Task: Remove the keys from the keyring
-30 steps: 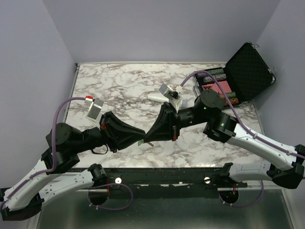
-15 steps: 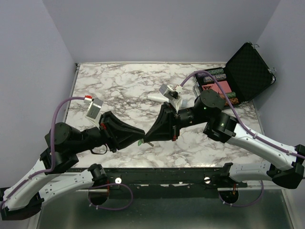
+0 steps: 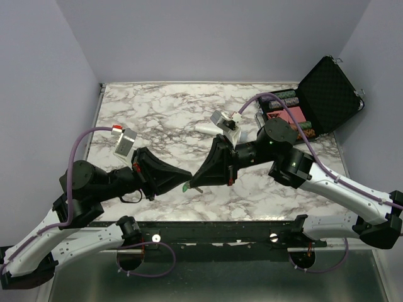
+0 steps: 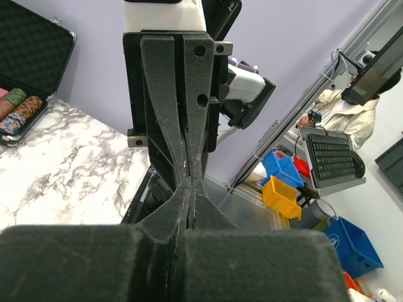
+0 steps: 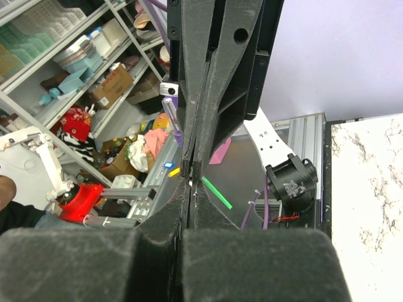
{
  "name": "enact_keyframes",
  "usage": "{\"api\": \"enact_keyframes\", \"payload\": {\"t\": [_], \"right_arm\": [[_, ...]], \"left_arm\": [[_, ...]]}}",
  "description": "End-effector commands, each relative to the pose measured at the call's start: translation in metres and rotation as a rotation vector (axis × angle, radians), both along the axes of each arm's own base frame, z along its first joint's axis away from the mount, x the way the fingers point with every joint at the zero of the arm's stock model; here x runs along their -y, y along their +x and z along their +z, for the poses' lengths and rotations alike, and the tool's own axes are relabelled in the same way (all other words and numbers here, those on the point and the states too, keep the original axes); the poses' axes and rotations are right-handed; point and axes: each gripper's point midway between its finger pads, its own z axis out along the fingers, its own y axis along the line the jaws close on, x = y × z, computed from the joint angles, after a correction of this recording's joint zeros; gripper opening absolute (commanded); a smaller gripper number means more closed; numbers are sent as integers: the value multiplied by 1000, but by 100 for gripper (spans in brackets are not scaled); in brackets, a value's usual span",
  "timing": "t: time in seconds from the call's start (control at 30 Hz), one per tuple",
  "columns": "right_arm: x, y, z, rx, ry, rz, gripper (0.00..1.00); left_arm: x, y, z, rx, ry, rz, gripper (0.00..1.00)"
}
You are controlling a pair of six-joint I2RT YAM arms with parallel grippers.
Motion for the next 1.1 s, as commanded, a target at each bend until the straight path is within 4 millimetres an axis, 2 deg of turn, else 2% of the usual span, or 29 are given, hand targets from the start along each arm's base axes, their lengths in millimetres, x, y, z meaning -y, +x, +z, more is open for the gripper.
{"api": "enact_keyframes", "payload": {"t": [0.0,0.17,0.43,0.63,0.87,0.9,1.07], "right_arm": [[0,-1,5,8,17,8,1],[0,-2,2,6,-5,11,1],[0,-3,-5,-4,-68,26,1],[-1,-2,-5,-9,-68,28,1],[-1,-2,1,-11,-44,15,1],[-1,-1,7,1,-18,12,1],[1,-2,10,3,-15,16,1]], "left_arm": [[2,0,3,14,12,0,0],[4,-4,2,32,59,-21,0],[11,-13,-20,55,244,-100,0],[14,-17,-30,59,285,-129,0],[27,-16,-35,48,298,-132,0],[29,-16,-35,48,309,-131,0],[43,-15,-49,52,429,-132,0]]}}
